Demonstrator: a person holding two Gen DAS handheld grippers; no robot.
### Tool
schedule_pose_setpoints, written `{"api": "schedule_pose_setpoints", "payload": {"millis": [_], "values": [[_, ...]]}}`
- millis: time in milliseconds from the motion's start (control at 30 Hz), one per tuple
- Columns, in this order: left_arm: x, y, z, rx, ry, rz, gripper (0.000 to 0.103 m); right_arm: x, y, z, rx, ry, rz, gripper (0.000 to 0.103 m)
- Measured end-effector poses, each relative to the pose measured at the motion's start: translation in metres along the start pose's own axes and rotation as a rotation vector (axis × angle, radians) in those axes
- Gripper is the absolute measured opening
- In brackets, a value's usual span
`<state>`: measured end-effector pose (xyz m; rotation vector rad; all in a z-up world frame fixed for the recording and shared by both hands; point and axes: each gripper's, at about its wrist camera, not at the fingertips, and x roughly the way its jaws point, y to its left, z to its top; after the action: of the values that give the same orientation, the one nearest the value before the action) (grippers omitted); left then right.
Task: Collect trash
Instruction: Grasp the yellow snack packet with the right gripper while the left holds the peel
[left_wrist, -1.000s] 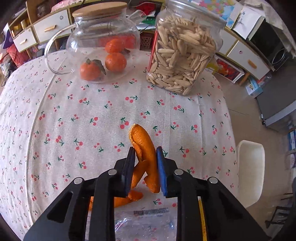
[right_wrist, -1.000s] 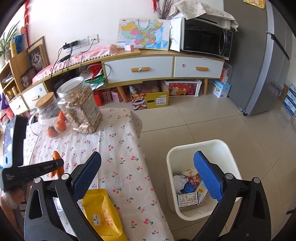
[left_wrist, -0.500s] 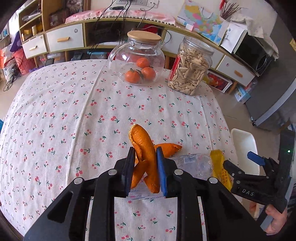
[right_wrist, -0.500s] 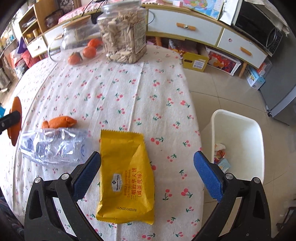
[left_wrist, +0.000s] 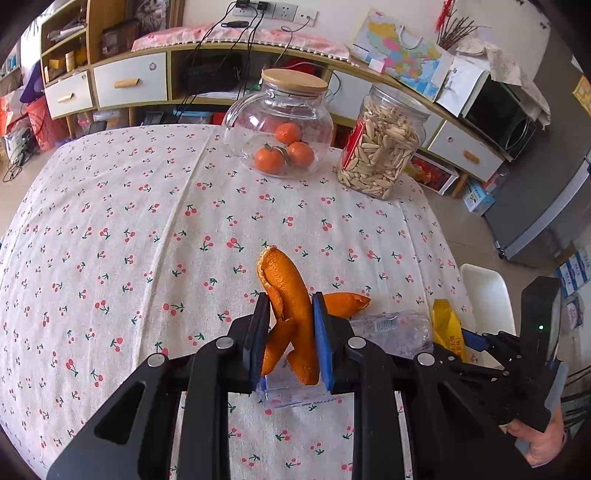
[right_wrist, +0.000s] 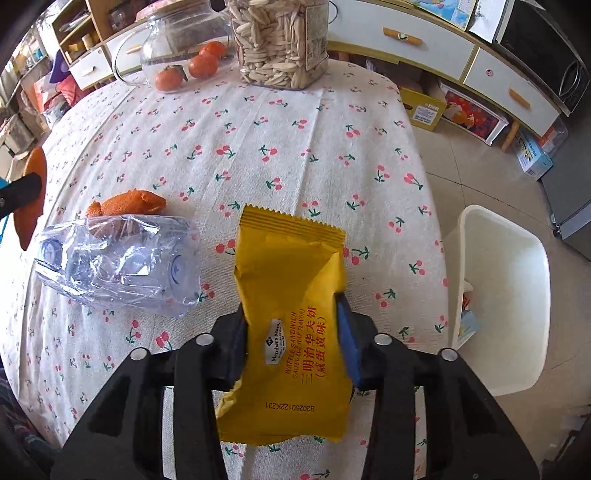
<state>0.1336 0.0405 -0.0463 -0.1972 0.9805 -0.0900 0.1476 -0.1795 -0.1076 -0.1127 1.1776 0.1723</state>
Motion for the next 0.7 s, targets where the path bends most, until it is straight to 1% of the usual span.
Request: {"api": "schedule_pose_setpoints", "payload": {"millis": [33,67,200,433,567,700], "values": [[0.001,0.0,-0.001,-0.001,0.001,0.0,0.024,-0.004,0.0,0.001,0.001,-0.012,0.005,0.027],[0.002,0.0,-0.002,-0.001,0.002,0.002,0.024,-0.008,-0.001,0.001,0.002,-0.025,0.008,0.024],[0.002,-0.004,-0.005,0.011,-0.013,0.024,0.024,-0.022,-0.002,0.0,0.015,-0.092,-0.012,0.019],[-0.005,-0.013,-0.005,0.019,-0.059,0.049,0.024,-0.053,-0.019,0.008,0.06,-0.24,0.008,0.019],[-0.011,-0.023,-0.003,0.031,-0.09,0.062,0.024,-0.067,-0.027,0.01,0.081,-0.308,0.018,0.019],[-0.017,-0.031,-0.005,0.027,-0.119,0.065,0.024,-0.078,-0.032,0.01,0.111,-0.359,0.021,0.019]]}}
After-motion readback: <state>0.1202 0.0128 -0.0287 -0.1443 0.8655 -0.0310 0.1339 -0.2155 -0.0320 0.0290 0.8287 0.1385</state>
